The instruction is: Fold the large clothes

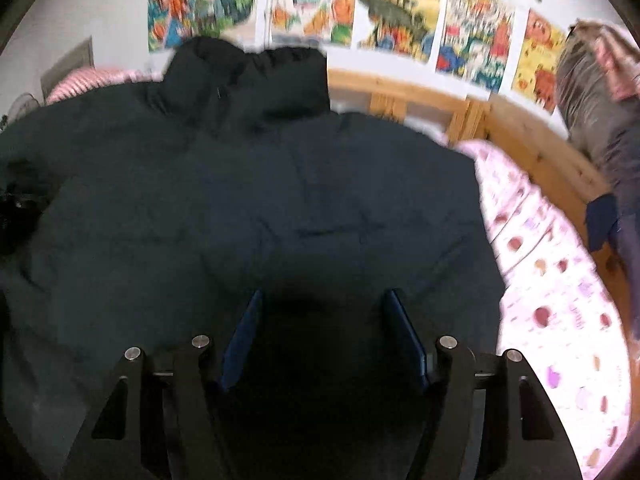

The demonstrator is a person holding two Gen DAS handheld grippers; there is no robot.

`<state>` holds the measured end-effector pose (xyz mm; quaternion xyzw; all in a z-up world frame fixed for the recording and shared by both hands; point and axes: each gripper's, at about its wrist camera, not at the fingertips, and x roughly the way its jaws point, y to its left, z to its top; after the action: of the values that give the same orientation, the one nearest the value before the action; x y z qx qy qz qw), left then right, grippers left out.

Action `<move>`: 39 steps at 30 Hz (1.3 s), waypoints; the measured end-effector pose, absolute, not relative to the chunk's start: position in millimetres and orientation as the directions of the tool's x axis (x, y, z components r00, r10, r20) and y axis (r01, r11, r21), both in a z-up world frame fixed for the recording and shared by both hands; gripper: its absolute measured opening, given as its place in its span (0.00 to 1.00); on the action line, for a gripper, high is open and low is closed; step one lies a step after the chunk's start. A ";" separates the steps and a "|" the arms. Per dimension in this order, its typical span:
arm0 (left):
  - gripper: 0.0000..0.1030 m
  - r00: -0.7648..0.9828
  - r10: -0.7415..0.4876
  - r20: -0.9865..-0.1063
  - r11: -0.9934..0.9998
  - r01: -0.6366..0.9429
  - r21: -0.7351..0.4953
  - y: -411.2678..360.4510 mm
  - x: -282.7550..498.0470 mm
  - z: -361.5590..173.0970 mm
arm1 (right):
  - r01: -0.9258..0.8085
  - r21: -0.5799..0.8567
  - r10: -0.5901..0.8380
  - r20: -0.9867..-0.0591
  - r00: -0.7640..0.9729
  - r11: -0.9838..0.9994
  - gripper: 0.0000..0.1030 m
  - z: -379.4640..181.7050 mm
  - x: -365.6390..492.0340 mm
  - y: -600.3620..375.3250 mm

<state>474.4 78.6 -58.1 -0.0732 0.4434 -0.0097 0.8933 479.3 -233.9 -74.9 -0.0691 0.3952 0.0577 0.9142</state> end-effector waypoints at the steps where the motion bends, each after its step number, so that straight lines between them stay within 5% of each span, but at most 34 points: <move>1: 0.06 0.599 -0.072 -0.798 0.991 -0.048 -0.125 77.6 477.0 -61.4 | -0.162 -0.077 0.052 -0.740 0.671 0.984 0.57 -80.8 482.0 -232.7; 7: 0.08 0.561 -0.025 -0.828 0.997 -0.047 -0.061 71.5 484.9 -80.3 | -0.167 -0.088 0.043 -0.759 0.649 0.982 0.58 -100.9 487.2 -223.7; 16: 0.19 0.628 -0.087 -0.774 0.978 -0.093 -0.185 102.7 448.0 -52.5 | -0.175 -0.046 0.093 -0.701 0.707 0.984 0.64 -67.1 457.9 -219.0; 19: 0.35 0.646 -0.084 -0.759 0.970 -0.120 -0.210 109.8 424.7 -41.7 | -0.212 -0.057 0.115 -0.691 0.713 0.975 0.66 -55.1 445.6 -203.4; 21: 0.67 0.669 -0.089 -0.738 0.956 -0.150 -0.251 119.7 402.3 -34.2 | -0.244 -0.056 0.141 -0.685 0.715 0.968 0.68 -46.6 439.4 -190.9; 22: 0.71 0.681 -0.086 -0.728 0.948 -0.168 -0.269 124.5 394.0 -31.9 | -0.258 -0.053 0.154 -0.682 0.715 0.965 0.70 -43.0 438.8 -187.9; 26: 0.73 0.702 -0.068 -0.709 0.908 -0.251 -0.335 148.2 346.3 -25.4 | -0.320 -0.056 0.201 -0.673 0.712 0.946 0.73 -33.0 428.1 -160.9; 31: 0.91 0.723 0.006 -0.691 0.833 -0.386 -0.397 169.5 286.2 -29.4 | -0.395 -0.073 0.249 -0.668 0.701 0.916 0.77 -24.5 418.5 -125.6; 39: 0.92 0.748 0.155 -0.645 0.639 -0.574 -0.512 207.8 195.1 -44.4 | -0.451 -0.021 0.325 -0.663 0.675 0.892 0.78 -17.8 422.7 -70.1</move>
<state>195.1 207.8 -44.4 -0.3683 0.2847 0.2120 0.8593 422.7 -70.1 -17.8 -0.0917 0.3425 0.2130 0.9105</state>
